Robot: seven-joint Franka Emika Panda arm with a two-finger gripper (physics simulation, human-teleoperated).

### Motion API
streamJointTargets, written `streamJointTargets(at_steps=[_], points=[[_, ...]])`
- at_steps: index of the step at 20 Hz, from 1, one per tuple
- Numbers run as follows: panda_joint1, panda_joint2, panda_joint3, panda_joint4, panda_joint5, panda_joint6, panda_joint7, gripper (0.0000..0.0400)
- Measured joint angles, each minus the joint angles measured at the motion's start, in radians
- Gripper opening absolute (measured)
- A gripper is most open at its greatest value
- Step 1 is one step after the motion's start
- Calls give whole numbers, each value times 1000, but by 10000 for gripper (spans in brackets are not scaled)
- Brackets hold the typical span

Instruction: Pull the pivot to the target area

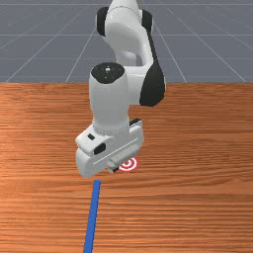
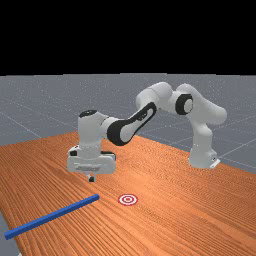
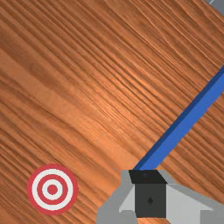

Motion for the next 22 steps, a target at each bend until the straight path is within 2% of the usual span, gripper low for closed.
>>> streamJointTargets(at_steps=[1,3,6,7,8,11,12,13,15,17,20,21,22], points=[[-13,48,15,74,16,-55,-11,0],[-23,80,29,79,31,-31,-23,0],[11,104,-20,67,-24,3,21,0],[-3,64,6,-31,7,106,-8,0],[-2,64,6,-41,8,122,-9,0],[-9,64,7,-47,8,126,-19,0],[-12,102,0,37,10,40,15,0],[-16,76,5,-20,8,97,-21,0],[-17,71,4,-30,8,106,-22,0],[-20,100,6,33,3,49,-33,0],[-20,104,2,39,7,47,-9,0],[-15,103,-5,37,-4,49,-12,157],[-20,88,3,2,6,83,-22,252]])
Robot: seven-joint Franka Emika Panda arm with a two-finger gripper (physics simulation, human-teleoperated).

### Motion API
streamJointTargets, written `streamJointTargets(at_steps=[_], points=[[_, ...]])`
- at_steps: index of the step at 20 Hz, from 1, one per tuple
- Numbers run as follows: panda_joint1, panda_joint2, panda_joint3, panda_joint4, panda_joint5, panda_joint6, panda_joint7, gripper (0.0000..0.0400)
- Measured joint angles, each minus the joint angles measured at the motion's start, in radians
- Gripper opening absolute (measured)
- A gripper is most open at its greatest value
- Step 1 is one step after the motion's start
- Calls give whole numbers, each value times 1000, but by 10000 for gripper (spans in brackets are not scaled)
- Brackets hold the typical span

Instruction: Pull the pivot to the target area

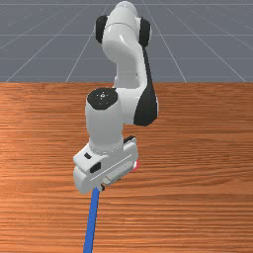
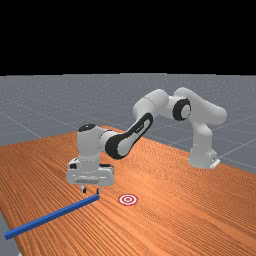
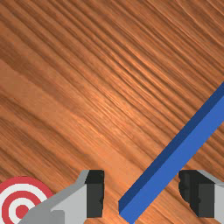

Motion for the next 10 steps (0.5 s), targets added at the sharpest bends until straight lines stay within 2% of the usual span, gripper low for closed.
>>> streamJointTargets(at_steps=[1,3,5,6,7,8,10], points=[[4,16,-8,33,-10,-30,9,310],[3,20,-6,33,-7,-25,7,367],[-2,46,-1,75,-3,-52,5,388],[-5,98,0,169,-5,-108,9,393],[-1,44,0,52,-2,-25,3,395],[-5,108,0,163,-4,-91,8,397],[-14,88,18,95,15,-28,-12,399]])
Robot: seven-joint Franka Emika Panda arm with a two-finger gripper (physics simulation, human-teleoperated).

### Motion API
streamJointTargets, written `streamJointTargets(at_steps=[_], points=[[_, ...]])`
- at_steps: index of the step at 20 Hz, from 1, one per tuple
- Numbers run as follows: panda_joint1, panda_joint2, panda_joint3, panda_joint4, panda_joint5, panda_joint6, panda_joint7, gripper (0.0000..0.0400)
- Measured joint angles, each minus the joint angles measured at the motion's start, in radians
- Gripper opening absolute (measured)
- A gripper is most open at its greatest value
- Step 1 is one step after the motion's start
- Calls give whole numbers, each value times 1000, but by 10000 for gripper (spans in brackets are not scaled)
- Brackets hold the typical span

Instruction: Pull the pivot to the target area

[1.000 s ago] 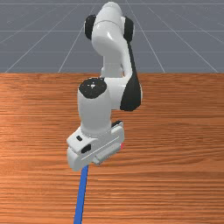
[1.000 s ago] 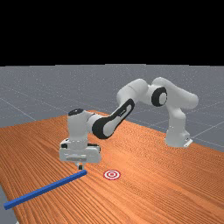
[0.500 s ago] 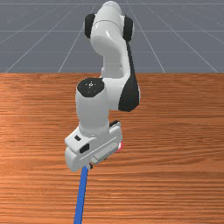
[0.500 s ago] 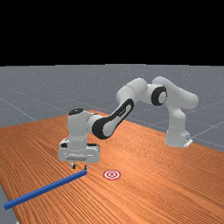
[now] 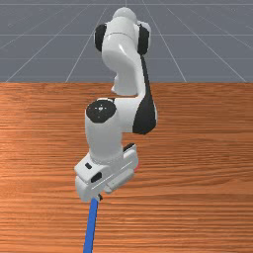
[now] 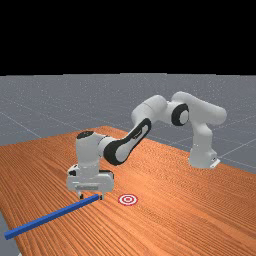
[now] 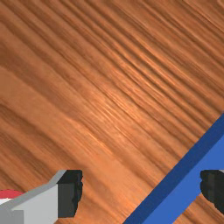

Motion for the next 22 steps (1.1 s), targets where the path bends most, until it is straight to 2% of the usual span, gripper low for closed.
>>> streamJointTargets(at_steps=[1,3,6,7,8,12,14,17,18,19,22], points=[[11,1,-22,-6,-7,5,60,400],[0,9,-28,5,2,0,87,400],[-18,17,-24,21,-6,-7,33,400],[-20,1,-21,-13,-9,23,4,400],[-23,20,-18,23,-14,-4,-16,400],[-26,61,-15,58,-16,7,-30,400],[-23,43,-17,-11,-7,91,-10,397],[-29,48,-16,-1,-6,90,-17,398],[-47,89,1,88,7,15,-33,397],[-38,85,-21,78,-4,25,8,400],[-55,102,-23,108,-2,11,4,400]])
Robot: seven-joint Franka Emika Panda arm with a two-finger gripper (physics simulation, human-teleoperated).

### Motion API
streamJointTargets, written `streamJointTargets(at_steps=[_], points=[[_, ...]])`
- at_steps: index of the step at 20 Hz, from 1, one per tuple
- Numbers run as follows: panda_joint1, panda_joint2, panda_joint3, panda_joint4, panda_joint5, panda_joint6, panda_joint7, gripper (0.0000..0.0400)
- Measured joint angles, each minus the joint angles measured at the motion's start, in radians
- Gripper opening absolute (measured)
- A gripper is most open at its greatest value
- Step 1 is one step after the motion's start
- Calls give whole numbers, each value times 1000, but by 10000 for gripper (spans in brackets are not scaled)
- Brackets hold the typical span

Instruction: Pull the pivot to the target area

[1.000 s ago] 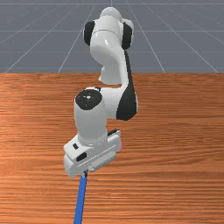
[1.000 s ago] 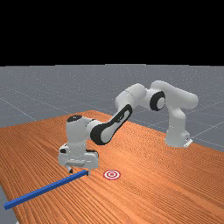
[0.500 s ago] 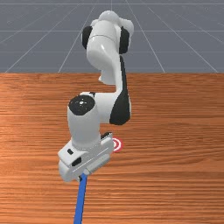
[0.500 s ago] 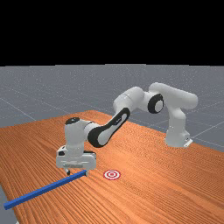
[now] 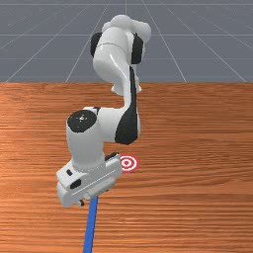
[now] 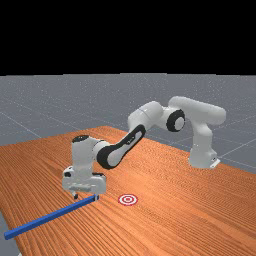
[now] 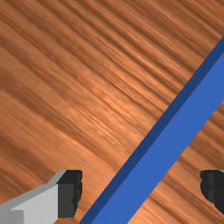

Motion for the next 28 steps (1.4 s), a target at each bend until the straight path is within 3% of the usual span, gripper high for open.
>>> streamJointTargets(at_steps=[4,6,9,10,11,12,13,21,22,24,25,28], points=[[-13,21,5,30,-9,-6,-57,400],[-11,-27,9,-97,5,132,-50,400],[-16,-46,16,-160,12,224,-66,400],[-11,-38,12,-139,9,195,-55,399],[12,8,-26,-46,-27,93,-7,398],[20,4,-33,-54,-33,97,3,400],[-1,8,7,-44,-12,86,-71,400],[-3,54,-4,37,-7,61,-12,400],[-2,51,-4,35,-7,61,-11,242],[-4,52,-2,39,-8,56,-26,131],[-5,55,-3,48,-9,48,-25,98],[-9,65,7,67,-1,31,-32,95]])
